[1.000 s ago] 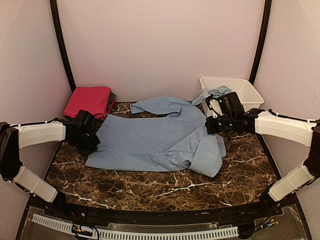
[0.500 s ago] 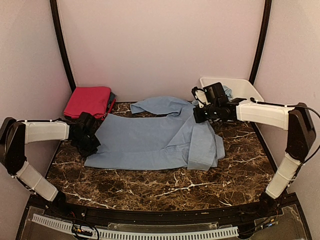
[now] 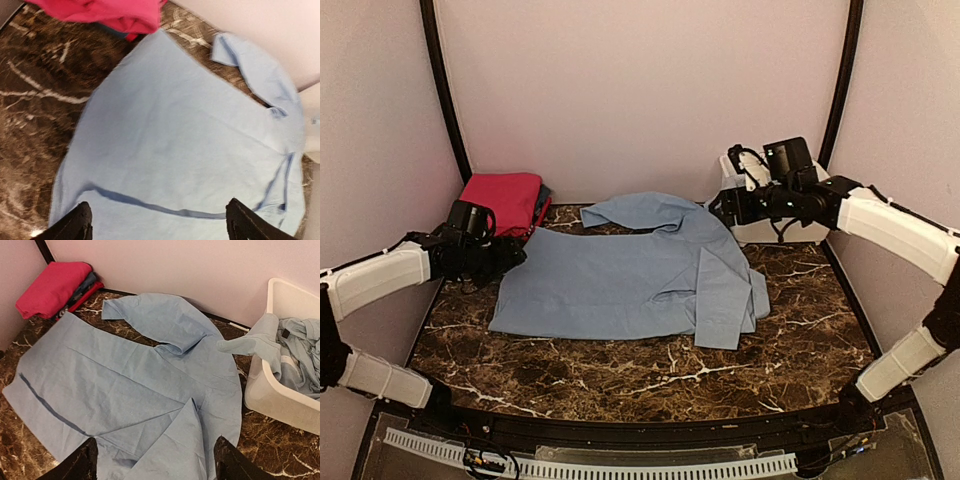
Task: Fold and stack the mixed laundry pile
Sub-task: Fold the flattened shirt at the center of the board, then smooth out the 1/3-folded shirt at the center of the board.
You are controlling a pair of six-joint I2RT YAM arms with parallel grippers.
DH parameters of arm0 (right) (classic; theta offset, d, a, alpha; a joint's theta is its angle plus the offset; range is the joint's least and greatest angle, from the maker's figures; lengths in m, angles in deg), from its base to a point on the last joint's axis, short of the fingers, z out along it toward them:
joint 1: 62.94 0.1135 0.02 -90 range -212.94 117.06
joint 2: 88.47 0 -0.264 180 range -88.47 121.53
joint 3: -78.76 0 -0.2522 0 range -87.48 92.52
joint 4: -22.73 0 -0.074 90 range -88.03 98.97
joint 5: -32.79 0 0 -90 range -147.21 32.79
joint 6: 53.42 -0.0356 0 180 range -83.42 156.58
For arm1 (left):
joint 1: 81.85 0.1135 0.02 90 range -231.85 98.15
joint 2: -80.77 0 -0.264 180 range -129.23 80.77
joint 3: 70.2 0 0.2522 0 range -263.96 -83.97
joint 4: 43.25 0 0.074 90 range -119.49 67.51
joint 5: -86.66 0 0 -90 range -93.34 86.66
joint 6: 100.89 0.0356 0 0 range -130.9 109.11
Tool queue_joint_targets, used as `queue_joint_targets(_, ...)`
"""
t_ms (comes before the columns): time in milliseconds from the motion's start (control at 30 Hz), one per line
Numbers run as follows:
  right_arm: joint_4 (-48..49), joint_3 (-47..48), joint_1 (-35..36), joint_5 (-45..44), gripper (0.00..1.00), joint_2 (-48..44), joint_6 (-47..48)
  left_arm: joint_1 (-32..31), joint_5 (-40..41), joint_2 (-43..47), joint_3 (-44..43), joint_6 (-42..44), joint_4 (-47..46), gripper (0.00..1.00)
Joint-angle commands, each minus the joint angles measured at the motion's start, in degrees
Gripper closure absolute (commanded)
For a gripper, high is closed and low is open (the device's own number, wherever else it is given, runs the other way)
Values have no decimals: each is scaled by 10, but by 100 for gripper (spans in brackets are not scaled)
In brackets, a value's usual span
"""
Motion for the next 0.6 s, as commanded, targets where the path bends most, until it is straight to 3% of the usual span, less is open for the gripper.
queue_joint_targets(0,-38,-122,-3,124,27,-116,-85,-42,-110,57,31,112,-109,4)
queue_joint_targets(200,-29,-306,9,177,38,-229,-195,-158,-108,53,54,174,-189,1)
queue_joint_targets(367,42,-421,33,187,43,-255,-288,-191,-102,27,46,173,-230,1)
queue_joint_targets(567,76,-472,39,148,46,-231,-331,-205,-90,19,37,172,-232,1)
